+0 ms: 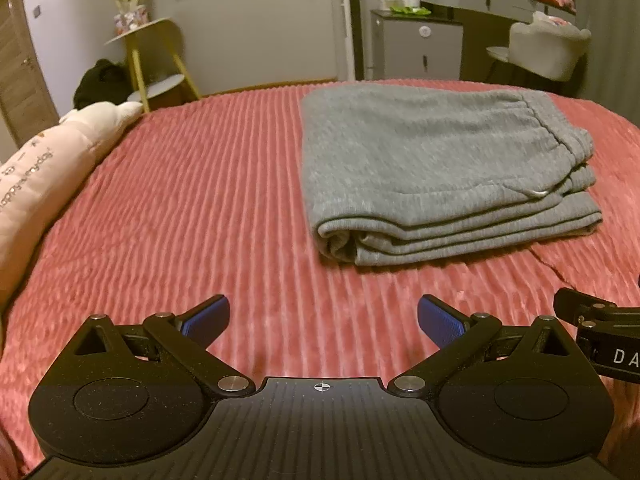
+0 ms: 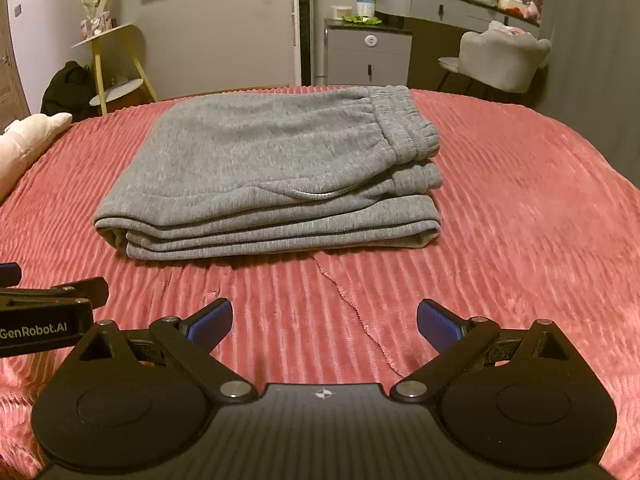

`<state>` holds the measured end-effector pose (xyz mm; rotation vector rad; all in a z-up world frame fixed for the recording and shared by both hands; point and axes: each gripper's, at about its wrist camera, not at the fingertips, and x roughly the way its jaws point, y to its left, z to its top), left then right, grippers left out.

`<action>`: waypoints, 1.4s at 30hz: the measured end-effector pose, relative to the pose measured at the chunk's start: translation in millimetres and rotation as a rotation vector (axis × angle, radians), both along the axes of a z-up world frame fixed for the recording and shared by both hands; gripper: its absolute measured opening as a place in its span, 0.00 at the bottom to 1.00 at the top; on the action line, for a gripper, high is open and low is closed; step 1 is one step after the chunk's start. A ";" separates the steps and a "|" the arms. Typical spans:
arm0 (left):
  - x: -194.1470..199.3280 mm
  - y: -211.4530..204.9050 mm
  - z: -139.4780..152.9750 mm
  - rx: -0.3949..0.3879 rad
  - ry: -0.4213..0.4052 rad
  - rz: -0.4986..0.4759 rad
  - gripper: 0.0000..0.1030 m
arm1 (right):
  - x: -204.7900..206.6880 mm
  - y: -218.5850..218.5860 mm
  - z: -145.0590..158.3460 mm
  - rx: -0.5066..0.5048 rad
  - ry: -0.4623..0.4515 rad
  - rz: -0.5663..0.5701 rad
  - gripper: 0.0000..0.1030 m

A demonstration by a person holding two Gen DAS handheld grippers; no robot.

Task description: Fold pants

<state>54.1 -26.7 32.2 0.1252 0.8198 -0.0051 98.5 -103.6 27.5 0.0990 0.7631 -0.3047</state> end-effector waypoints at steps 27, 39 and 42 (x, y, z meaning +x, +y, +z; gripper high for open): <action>-0.3 0.7 0.0 -0.009 0.007 -0.001 1.00 | -2.8 -1.5 1.7 0.015 -0.013 -0.004 0.96; -0.2 0.8 0.1 -0.012 0.009 -0.003 1.00 | -2.8 -2.7 1.9 0.025 -0.012 -0.006 0.96; 0.0 1.3 0.4 -0.014 0.010 -0.002 1.00 | -3.1 -3.0 1.5 0.027 -0.010 -0.009 0.96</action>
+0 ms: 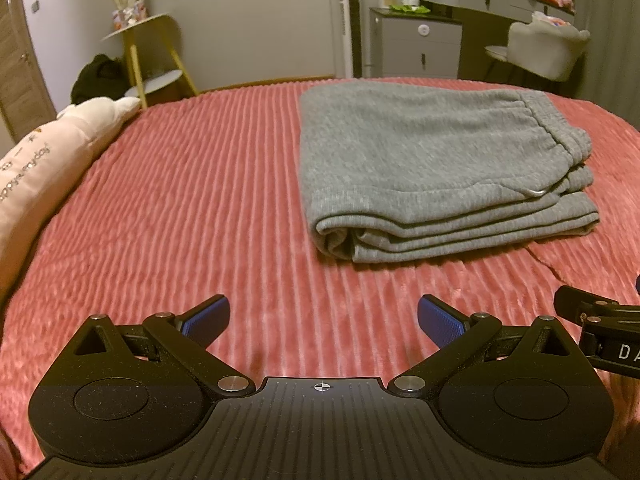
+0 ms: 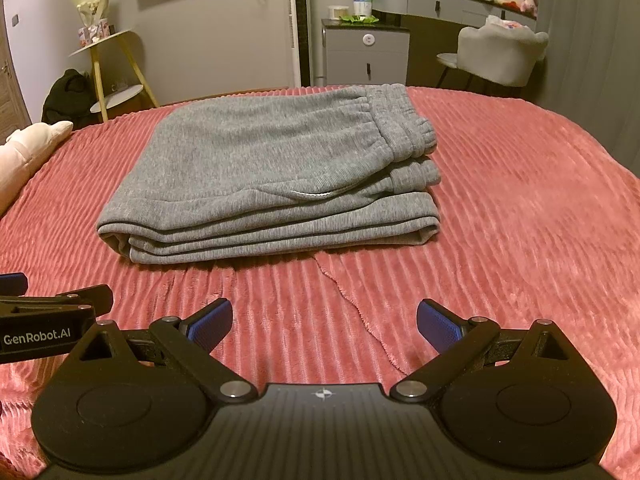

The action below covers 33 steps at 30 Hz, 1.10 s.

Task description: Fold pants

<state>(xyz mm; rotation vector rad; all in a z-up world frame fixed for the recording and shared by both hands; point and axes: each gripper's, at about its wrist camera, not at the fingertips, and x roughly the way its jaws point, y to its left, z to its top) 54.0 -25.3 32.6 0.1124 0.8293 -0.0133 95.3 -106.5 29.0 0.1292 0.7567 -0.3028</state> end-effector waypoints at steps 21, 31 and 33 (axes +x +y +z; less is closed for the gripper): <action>0.4 0.4 0.3 -0.004 0.000 -0.003 1.00 | -0.5 -1.2 0.1 0.013 -0.004 -0.006 0.96; 0.4 -0.3 0.7 -0.005 -0.002 -0.009 1.00 | -1.2 -0.9 0.3 0.015 -0.008 -0.008 0.96; 0.8 0.4 0.8 -0.005 -0.002 -0.010 1.00 | -0.9 -1.2 0.3 0.014 -0.006 -0.008 0.96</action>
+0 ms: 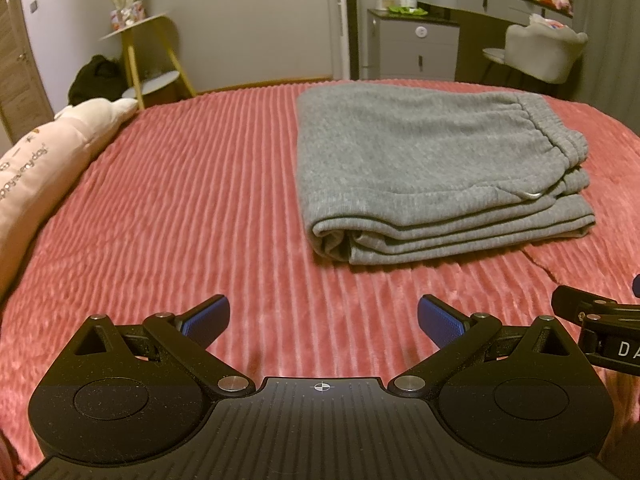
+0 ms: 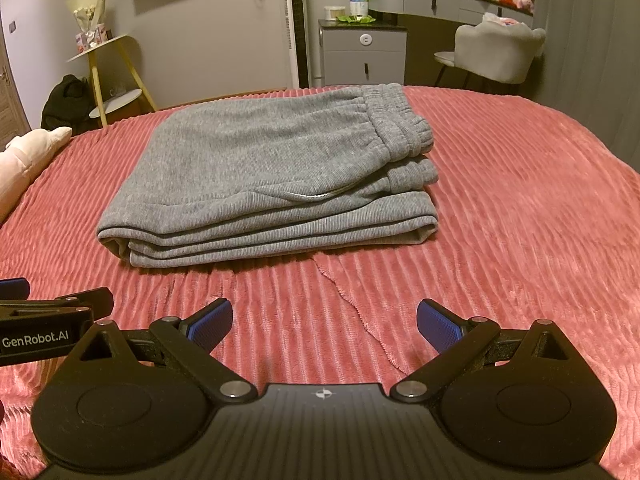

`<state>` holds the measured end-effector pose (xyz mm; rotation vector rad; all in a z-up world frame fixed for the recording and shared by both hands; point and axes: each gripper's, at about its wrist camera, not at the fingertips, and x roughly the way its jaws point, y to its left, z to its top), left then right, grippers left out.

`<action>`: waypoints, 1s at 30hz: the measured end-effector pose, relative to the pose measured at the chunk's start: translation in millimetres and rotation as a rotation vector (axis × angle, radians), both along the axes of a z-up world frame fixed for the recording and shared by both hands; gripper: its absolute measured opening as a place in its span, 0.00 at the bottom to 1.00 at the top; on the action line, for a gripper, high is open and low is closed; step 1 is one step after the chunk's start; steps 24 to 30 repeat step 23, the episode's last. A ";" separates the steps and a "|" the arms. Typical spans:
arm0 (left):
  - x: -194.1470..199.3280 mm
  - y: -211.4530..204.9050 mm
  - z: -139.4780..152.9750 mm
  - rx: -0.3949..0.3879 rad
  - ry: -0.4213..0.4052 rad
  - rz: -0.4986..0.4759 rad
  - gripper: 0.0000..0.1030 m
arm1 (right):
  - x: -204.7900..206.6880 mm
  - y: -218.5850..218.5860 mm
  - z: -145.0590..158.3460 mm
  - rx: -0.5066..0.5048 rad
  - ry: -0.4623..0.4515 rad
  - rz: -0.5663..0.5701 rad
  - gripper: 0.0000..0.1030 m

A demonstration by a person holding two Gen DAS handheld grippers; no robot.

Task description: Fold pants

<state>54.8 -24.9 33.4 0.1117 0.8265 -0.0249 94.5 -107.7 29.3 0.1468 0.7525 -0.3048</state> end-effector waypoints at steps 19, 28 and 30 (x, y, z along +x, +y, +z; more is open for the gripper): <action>0.9 0.7 0.1 -0.010 0.000 -0.006 1.00 | -0.4 -0.5 0.7 0.008 -0.007 -0.008 0.96; 1.0 3.1 0.6 -0.008 -0.018 -0.007 1.00 | -0.2 0.1 0.5 0.010 -0.008 -0.009 0.96; 1.0 3.1 0.6 -0.008 -0.018 -0.007 1.00 | -0.2 0.1 0.5 0.010 -0.008 -0.009 0.96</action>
